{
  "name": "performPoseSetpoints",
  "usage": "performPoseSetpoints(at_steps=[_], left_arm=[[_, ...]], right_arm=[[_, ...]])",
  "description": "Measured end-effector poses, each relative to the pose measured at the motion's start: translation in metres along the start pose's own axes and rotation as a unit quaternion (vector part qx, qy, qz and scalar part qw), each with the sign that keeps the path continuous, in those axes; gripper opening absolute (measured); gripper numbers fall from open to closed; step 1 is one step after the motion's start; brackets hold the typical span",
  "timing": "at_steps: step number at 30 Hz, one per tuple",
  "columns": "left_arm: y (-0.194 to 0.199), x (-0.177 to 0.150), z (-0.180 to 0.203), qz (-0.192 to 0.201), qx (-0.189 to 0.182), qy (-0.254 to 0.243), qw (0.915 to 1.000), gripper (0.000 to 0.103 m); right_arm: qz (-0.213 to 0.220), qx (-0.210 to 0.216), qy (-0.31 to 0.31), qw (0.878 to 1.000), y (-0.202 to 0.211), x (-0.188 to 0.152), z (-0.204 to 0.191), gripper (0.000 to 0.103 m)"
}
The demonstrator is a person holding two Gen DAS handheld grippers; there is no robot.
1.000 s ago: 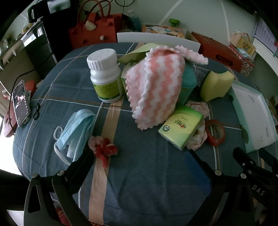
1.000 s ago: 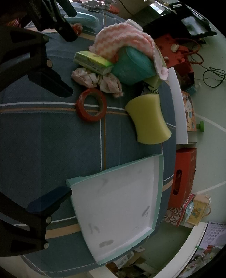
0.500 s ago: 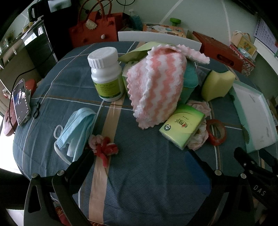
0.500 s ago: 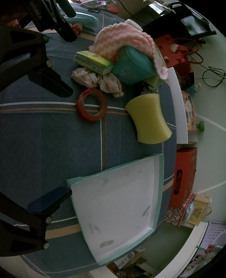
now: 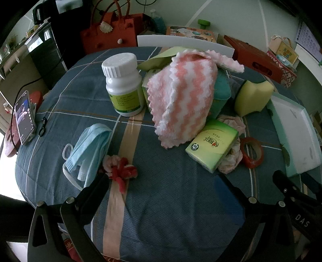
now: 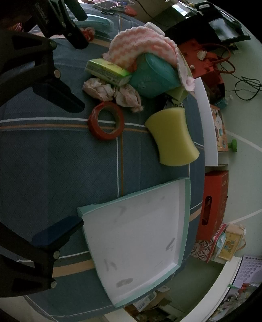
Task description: Organize soft objects
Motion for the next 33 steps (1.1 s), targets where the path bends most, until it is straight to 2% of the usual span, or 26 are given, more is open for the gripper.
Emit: performPoseSetpoints(at_steps=[8,12,16,19,21,23,26,27,33], left_arm=[[0.000,0.001,0.001,-0.002,-0.001,0.001,1.0000,0.103],[0.006,0.001,-0.005,0.005,-0.021,0.017,0.9996,0.103],[0.018,0.007,-0.027,0.022,-0.022,0.032,0.9990,0.103],[0.027,0.012,-0.047,0.036,-0.034,0.044,0.9978,0.103],[0.027,0.012,-0.059,0.026,-0.045,0.053,0.9972,0.103],[0.026,0.011,-0.072,0.023,-0.072,0.082,0.9938,0.103],[0.024,0.006,-0.092,-0.002,-0.049,0.083,0.9954,0.103],[0.020,0.001,-0.093,-0.029,-0.047,0.081,0.9951,0.103],[0.002,-0.010,-0.098,-0.019,-0.043,0.079,0.9958,0.103]], right_arm=[[0.000,0.000,0.000,1.000,0.000,0.000,0.000,0.103],[0.006,0.004,-0.002,1.000,0.001,0.001,-0.001,0.103],[0.033,0.033,0.005,0.999,0.011,0.007,-0.013,0.103],[0.030,0.070,0.009,0.997,0.013,0.005,-0.028,0.103],[0.025,0.084,0.018,0.996,0.013,0.003,-0.041,0.103],[0.030,0.087,0.035,0.995,0.015,0.002,-0.052,0.103],[0.038,0.093,0.058,0.993,0.018,0.002,-0.067,0.103],[0.038,0.095,0.064,0.993,0.017,0.001,-0.072,0.103],[0.029,0.106,0.112,0.988,0.009,-0.007,-0.102,0.103]])
Point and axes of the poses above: each gripper's, at about its wrist camera, not at the fingertips, and y roughly against the way its jaws point, z to its right, x to its top, the point moved 9 cm from there along -y, roughly the way its jaws point, and after that the axes turned 12 degrees about -y, right-handed, at the moved point
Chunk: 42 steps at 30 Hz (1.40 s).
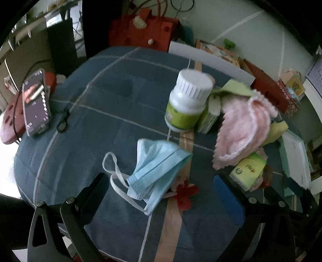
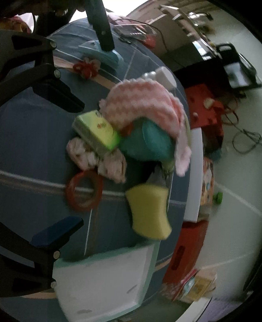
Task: Organize soft objects
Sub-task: 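Reach the left gripper to the light-blue face mask and grasp it, then grasp the green tissue pack with the right gripper while the left gripper holds the mask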
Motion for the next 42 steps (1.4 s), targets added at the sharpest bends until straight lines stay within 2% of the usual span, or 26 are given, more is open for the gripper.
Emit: performPoseSetpoints(at_steps=[2,4,11,16,20,25,28,32,36,42], left_arm=[[-0.007,-0.003,0.001,-0.002,-0.005,-0.002,1.0000,0.103],[-0.011,0.002,-0.001,0.015,-0.004,-0.006,0.9999,0.103],[-0.019,0.006,-0.013,0.018,0.024,0.002,0.9995,0.103],[-0.027,0.005,-0.019,0.010,0.005,0.022,0.9997,0.103],[-0.029,0.009,-0.021,0.019,0.000,0.020,0.9996,0.102],[-0.034,0.017,-0.023,0.022,0.000,0.014,0.9997,0.091],[-0.036,0.017,-0.023,0.020,-0.004,0.011,0.9997,0.080],[-0.038,0.018,-0.022,0.016,-0.012,0.011,0.9997,0.056],[-0.039,0.018,-0.021,0.018,-0.021,0.010,0.9996,0.039],[-0.036,0.017,-0.023,0.025,-0.031,0.018,0.9991,0.025]], right_arm=[[-0.004,0.005,0.014,1.000,-0.005,-0.002,-0.010,0.103],[-0.006,0.008,0.028,1.000,-0.008,-0.003,-0.020,0.103],[-0.021,0.003,0.060,0.998,-0.026,-0.008,-0.038,0.103],[-0.016,-0.022,0.069,0.997,-0.035,-0.005,-0.038,0.103],[-0.015,-0.022,0.074,0.997,-0.038,-0.002,-0.040,0.103],[-0.006,-0.030,0.103,0.994,-0.042,-0.001,-0.051,0.103],[0.001,-0.038,0.120,0.992,-0.042,-0.002,-0.055,0.101],[-0.002,-0.032,0.122,0.992,-0.042,-0.005,-0.058,0.079],[-0.002,-0.024,0.118,0.993,-0.041,-0.005,-0.057,0.077],[0.002,-0.016,0.109,0.994,-0.039,-0.005,-0.057,0.077]])
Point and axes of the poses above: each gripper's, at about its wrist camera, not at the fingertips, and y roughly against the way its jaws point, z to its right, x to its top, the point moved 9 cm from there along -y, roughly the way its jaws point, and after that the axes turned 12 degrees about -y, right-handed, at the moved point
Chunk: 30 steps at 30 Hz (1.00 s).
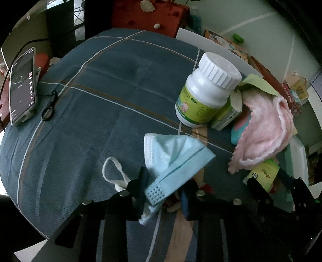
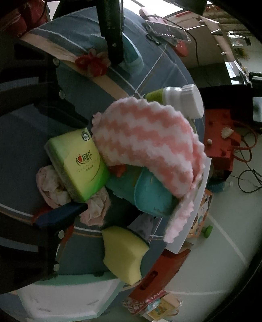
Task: Organize soft objects
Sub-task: 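Grasp the green tissue pack with the right gripper while the left gripper holds the mask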
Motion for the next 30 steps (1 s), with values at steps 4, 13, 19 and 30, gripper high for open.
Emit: performPoseSetpoints(at_steps=[4,13,19,30], left_arm=[[0.004,-0.002,-0.005,0.000,-0.004,0.005,1.0000,0.019],[0.016,-0.001,-0.012,0.011,-0.012,0.009,0.9998,0.011],[0.035,0.005,-0.016,0.031,-0.021,0.015,0.9992,0.010],[0.087,0.034,0.012,0.078,-0.045,-0.012,0.9959,0.010]], right_arm=[[0.002,0.002,-0.006,1.000,0.002,0.000,0.002,0.077],[0.016,0.008,-0.026,0.999,0.009,0.005,0.014,0.077],[0.034,0.009,-0.051,0.998,0.019,0.011,0.027,0.077],[0.078,-0.002,-0.123,0.989,0.052,0.033,0.072,0.077]])
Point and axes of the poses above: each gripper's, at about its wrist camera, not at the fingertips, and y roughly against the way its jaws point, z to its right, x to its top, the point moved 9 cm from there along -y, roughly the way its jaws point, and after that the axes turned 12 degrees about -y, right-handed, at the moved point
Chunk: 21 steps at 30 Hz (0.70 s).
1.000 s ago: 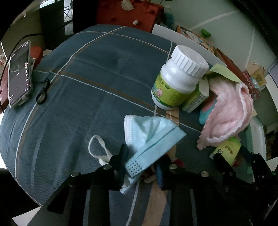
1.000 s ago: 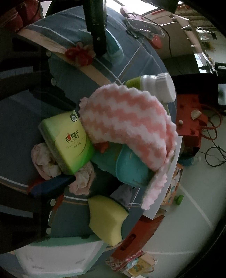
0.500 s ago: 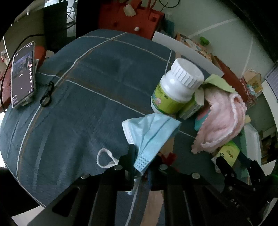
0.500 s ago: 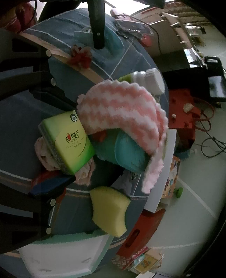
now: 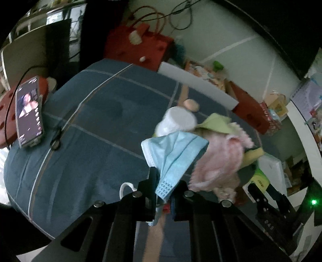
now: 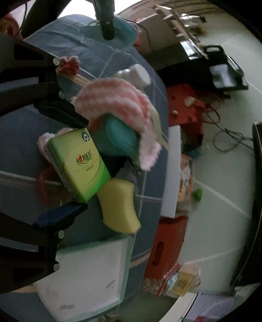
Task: Organize soft objects
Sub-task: 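Grasp the green tissue pack with the right gripper while the left gripper holds the mask, then carry the mask with the left gripper while the right gripper carries the tissue pack to the tray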
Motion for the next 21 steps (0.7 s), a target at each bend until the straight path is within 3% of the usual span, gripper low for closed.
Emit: performPoseSetpoints(at_steps=[11,21], left_arm=[[0.002,0.064,0.120,0.030,-0.059,-0.070,0.9953,0.010],[-0.041,0.063,0.224,-0.010,-0.109,-0.129,0.9856,0.010]], right_arm=[[0.044,-0.063,-0.095,0.993,0.024,0.061,0.087,0.077],[0.057,-0.112,-0.180,0.976,0.032,0.057,0.182,0.077]])
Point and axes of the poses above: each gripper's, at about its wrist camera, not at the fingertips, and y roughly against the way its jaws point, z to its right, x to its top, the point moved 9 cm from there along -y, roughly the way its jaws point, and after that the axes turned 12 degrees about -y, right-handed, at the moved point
